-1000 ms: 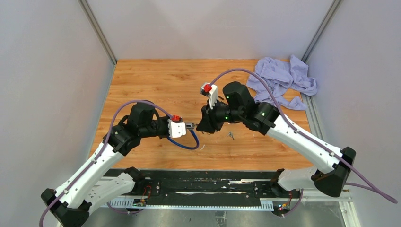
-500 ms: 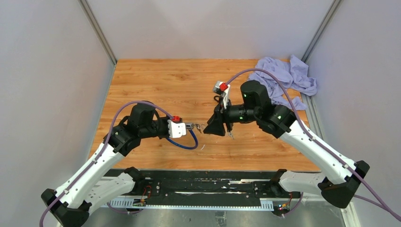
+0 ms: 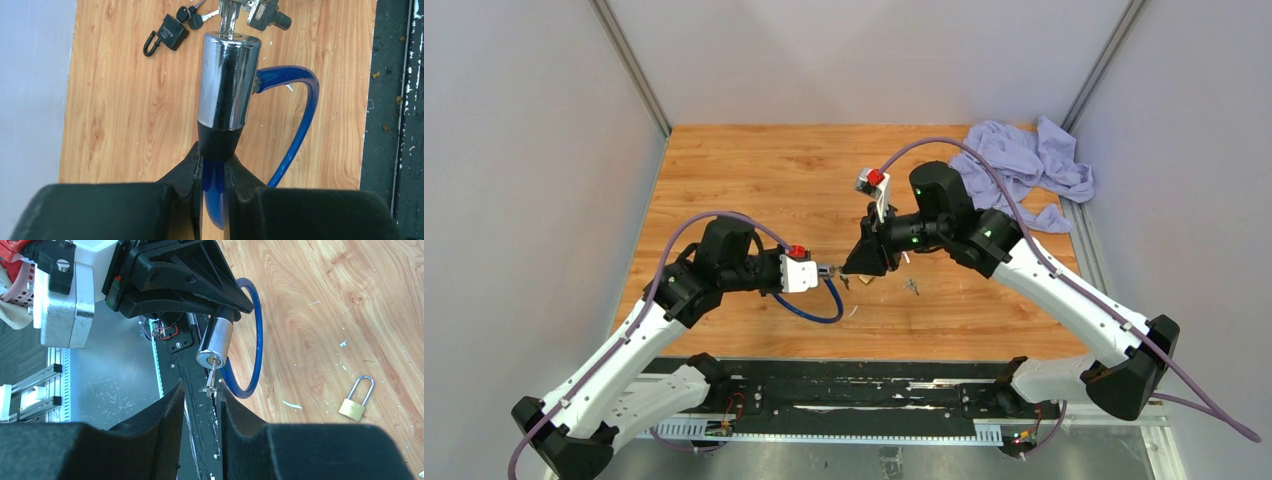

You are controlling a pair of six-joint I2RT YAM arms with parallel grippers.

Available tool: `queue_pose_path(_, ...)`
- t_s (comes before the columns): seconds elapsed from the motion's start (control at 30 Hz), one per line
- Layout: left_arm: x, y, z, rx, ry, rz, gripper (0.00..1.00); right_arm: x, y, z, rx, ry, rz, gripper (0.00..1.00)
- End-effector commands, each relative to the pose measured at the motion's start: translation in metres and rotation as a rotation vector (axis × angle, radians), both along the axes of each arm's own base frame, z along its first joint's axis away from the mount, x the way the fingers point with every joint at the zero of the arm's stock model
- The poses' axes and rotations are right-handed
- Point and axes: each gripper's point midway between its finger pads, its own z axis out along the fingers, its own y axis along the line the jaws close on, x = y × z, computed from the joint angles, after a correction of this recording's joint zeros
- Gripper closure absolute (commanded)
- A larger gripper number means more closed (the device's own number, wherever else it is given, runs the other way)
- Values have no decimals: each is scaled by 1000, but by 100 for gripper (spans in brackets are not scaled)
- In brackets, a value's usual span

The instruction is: Unlock with the key

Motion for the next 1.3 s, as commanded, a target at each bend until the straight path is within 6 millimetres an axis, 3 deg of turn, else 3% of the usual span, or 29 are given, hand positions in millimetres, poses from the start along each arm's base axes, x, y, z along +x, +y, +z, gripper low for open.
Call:
queue_pose_path(0.0,0,-9,28,-65,-58,-31,100,4,2,12,42,-30,4,71)
queue_pose_path(0.2,1,-9,31,-68,-65,-27,100,2,5,6,48,-1,15,81)
queue_pose_path(0.6,1,-9,34,-73,-71,-31,100,3,3,-5,27,5,5,85)
queue_pose_path(0.8,2,-9,35,-73,-75,-29,100,2,7,-8,33,23,15,99)
queue_pose_path(1.27,5,-10,37,-73,-78,-24,100,4,13,-13,-3,18,-8,100)
